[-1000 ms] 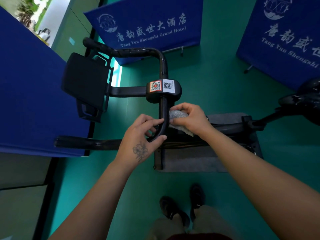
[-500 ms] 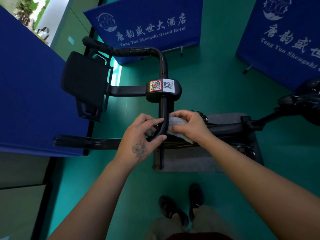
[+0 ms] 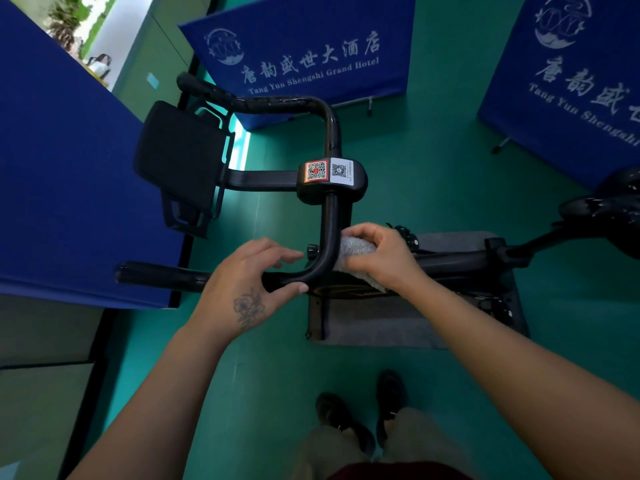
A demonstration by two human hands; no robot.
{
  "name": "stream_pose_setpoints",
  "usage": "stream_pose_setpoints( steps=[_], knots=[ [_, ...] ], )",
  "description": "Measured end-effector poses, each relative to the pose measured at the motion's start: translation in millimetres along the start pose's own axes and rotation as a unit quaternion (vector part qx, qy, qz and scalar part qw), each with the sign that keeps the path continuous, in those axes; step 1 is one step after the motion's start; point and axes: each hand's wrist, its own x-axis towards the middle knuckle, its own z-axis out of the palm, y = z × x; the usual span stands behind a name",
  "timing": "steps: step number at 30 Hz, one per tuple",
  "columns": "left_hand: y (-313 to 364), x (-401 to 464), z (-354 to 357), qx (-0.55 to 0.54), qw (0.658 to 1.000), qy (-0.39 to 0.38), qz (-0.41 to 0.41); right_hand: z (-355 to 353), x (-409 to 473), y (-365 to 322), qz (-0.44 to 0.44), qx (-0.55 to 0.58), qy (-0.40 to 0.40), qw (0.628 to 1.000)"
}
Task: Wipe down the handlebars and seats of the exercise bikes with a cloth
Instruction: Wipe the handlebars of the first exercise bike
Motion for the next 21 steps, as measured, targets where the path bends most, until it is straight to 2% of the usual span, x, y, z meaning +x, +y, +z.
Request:
stream_pose_setpoints(
  steps=[13,21],
  knots=[
    [-10,-5,0,-0.035,0.999,-0.013,-0.017,2,19,-13,0.036,0.048,0.067,0.996],
    [-13,-6,3,-0.031,0.999,-0.008,-0.010,28,-22,6,0.036,0.044,0.026,0.998]
  ],
)
